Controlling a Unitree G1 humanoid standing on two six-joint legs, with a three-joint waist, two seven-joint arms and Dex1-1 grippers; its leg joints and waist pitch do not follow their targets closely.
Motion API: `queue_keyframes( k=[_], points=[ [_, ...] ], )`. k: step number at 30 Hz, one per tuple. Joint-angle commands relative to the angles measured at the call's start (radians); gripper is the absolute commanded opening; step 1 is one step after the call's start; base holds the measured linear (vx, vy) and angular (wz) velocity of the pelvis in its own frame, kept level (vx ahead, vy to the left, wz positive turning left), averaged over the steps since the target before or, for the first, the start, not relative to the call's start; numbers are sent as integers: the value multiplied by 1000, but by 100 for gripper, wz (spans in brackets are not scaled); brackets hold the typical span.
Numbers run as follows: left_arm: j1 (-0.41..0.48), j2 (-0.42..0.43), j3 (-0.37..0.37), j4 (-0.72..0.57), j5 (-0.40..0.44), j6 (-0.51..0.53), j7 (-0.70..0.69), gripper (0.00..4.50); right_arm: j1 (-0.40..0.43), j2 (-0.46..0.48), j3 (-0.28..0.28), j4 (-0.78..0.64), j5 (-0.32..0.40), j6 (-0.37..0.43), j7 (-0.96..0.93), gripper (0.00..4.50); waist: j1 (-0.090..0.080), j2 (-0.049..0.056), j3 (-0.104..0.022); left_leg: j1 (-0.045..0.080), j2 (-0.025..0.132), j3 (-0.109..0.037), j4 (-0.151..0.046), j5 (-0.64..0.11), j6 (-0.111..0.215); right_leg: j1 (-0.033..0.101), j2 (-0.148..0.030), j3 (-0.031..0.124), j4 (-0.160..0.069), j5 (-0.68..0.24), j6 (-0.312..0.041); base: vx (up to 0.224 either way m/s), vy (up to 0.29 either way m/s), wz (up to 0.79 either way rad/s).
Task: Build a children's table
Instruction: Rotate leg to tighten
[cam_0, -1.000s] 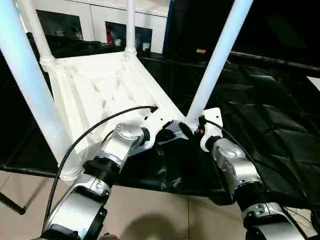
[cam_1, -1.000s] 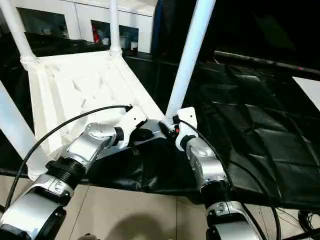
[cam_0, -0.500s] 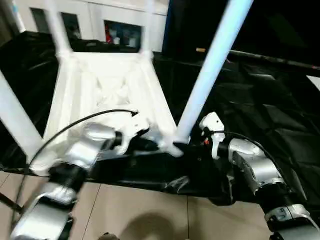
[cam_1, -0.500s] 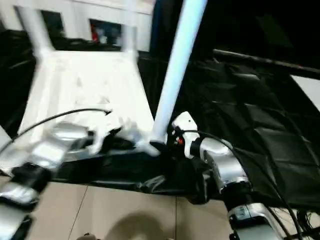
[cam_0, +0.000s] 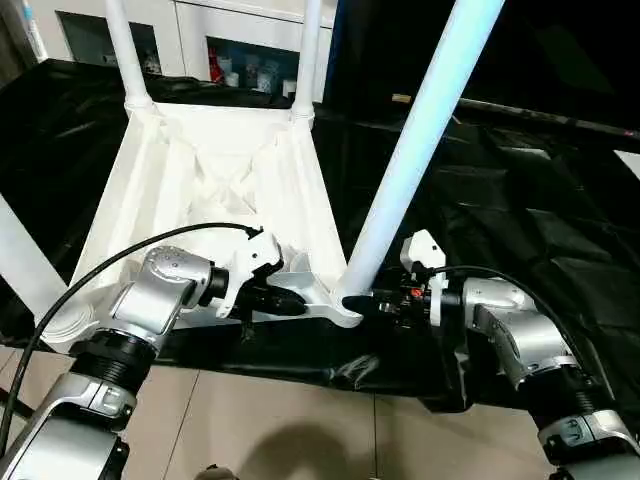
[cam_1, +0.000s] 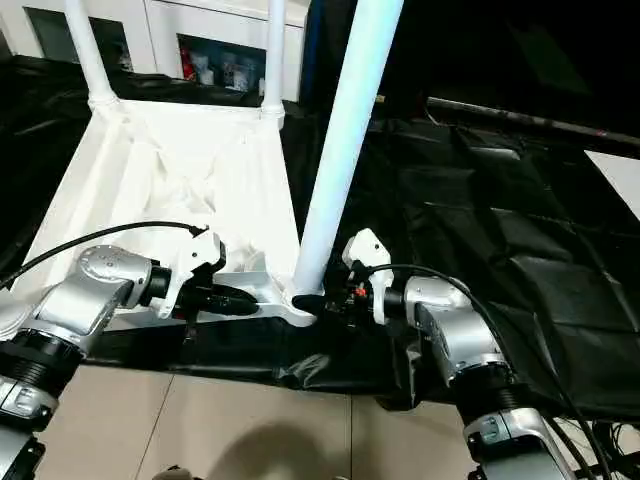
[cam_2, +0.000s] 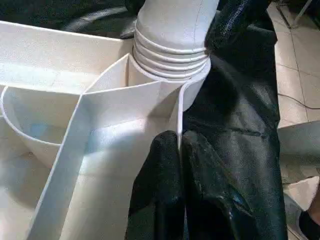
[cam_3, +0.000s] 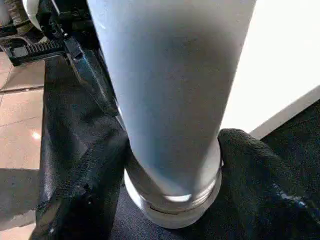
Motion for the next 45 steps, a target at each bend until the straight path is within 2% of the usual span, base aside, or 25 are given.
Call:
queue_keyframes(
  k=[1,4,7,9,10,11,12,13,15,16,18,19,21,25,26,27,29,31,32,33,37,39,42,43,45],
  points=[
    [17,-15,-7,-17,-37,5,-33,0,11,-16,3,-13,-4,5,4,272,0,2,-59,8,4,12,-60,-172,32,54,-46,31,-66,-148,-199,0,0,0],
    [16,-17,-8,-16,-36,2,-27,0,15,-13,4,-15,-7,5,5,258,1,4,-59,9,4,11,-59,-170,33,55,-47,31,-65,-146,-199,0,0,0],
    [13,-32,-6,-8,-31,-3,-2,0,20,-9,7,-13,-15,0,-5,250,1,1,-59,8,4,12,-59,-167,32,56,-47,31,-65,-143,-199,0,0,0],
    [1,-71,4,27,-8,-25,85,0,22,13,-3,10,-34,-10,-77,246,1,-1,-58,9,4,12,-59,-177,28,55,-47,31,-69,-164,-194,0,0,0],
    [-19,-116,14,70,18,-39,189,0,15,46,-25,52,-57,-21,-188,240,1,-1,-54,9,4,12,-61,-193,21,52,-47,31,-74,-199,-184,0,0,0],
    [-20,-117,14,71,19,-39,191,0,14,47,-25,53,-58,-21,-191,233,-2,-1,-52,10,4,13,-63,-210,14,47,-47,32,-78,-233,-177,0,0,0],
    [-31,-141,17,93,30,-42,239,0,10,66,-40,74,-63,-21,-248,227,-1,-2,-52,14,3,11,-62,-242,-1,47,-52,32,-85,-305,-159,0,0,0],
    [-46,-175,19,120,42,-42,296,0,5,98,-62,97,-62,-10,-324,223,-2,-4,-51,10,2,7,-65,-254,-10,49,-52,30,-89,-360,-136,0,0,0],
    [-58,-198,20,141,50,-43,336,0,4,117,-72,104,-61,1,-364,215,-3,-5,-51,13,1,6,-64,-280,-13,44,-54,30,-98,-425,-110,0,0,0],
    [-84,-247,26,183,62,-46,418,0,2,156,-88,112,-62,20,-447,215,-2,-5,-51,13,1,5,-64,-279,-10,43,-54,31,-100,-436,-100,0,0,0],
    [-109,-295,32,223,72,-49,495,0,-4,197,-105,123,-66,37,-536,211,-3,-5,-51,14,-1,5,-65,-278,-12,40,-51,31,-101,-431,-95,0,0,0],
    [-115,-305,34,232,73,-49,511,0,-6,206,-109,126,-66,41,-556,210,-6,0,-51,15,0,3,-67,-287,-17,41,-50,30,-101,-429,-93,0,0,0],
    [-151,-361,38,295,96,-70,603,0,-26,274,-135,147,-72,58,-682,207,-5,-2,-54,17,-2,3,-66,-290,-17,40,-51,30,-101,-421,-90,0,0,0],
    [-161,-378,34,314,108,-84,622,0,-36,302,-130,154,-82,48,-708,207,-2,-2,-55,13,-2,3,-67,-274,-4,45,-49,31,-96,-356,-98,0,0,0],
    [-162,-379,32,315,110,-88,620,0,-39,305,-121,153,-88,39,-702,207,-2,-2,-55,12,-2,4,-67,-270,-2,46,-50,31,-96,-349,-99,0,0,0],
    [-161,-378,28,311,112,-92,612,0,-40,305,-114,151,-92,27,-692,207,-1,3,-56,12,-1,3,-68,-264,-1,47,-50,31,-94,-332,-104,0,0,0],
    [-153,-358,24,299,105,-101,560,0,-42,287,-109,131,-76,-1,-617,207,-3,0,-56,12,-1,4,-68,-267,3,47,-49,31,-94,-322,-109,0,0,0],
    [-149,-344,20,296,101,-113,521,0,-41,267,-106,125,-75,-15,-582,261,-2,0,-54,12,-2,4,-69,-275,7,48,-49,30,-97,-337,-108,0,0,0],
    [-143,-330,16,290,99,-119,491,0,-41,245,-105,124,-75,-16,-554,274,-1,0,-55,13,-1,4,-68,-277,11,48,-51,30,-98,-340,-110,0,0,0],
    [-135,-314,11,282,93,-131,449,0,-39,221,-102,121,-73,-8,-519,274,1,-4,-54,10,-1,4,-68,-269,17,51,-51,30,-98,-340,-111,0,0,0],
    [-115,-278,0,254,82,-121,375,0,-31,173,-80,103,-74,-2,-436,316,1,-3,-52,10,2,4,-71,-265,21,51,-53,30,-98,-349,-118,0,0,0],
    [-84,-222,-16,201,59,-111,250,0,-15,109,-61,76,-75,-4,-328,320,0,-1,-53,11,4,3,-71,-261,19,52,-55,30,-97,-341,-126,0,0,0],
    [-50,-166,-23,135,22,-102,119,0,0,51,-50,43,-53,17,-206,320,1,1,-54,12,7,6,-71,-242,29,52,-51,31,-89,-275,-153,0,0,0],
    [-48,-162,-23,131,19,-101,110,0,1,47,-49,41,-52,18,-197,320,3,4,-55,17,8,8,-70,-242,32,49,-52,31,-88,-253,-169,0,0,0],
    [-36,-134,-25,97,3,-80,57,0,5,24,-40,35,-55,13,-152,320,2,3,-54,15,9,7,-72,-242,30,51,-50,30,-85,-243,-177,0,0,0]
  ],
)
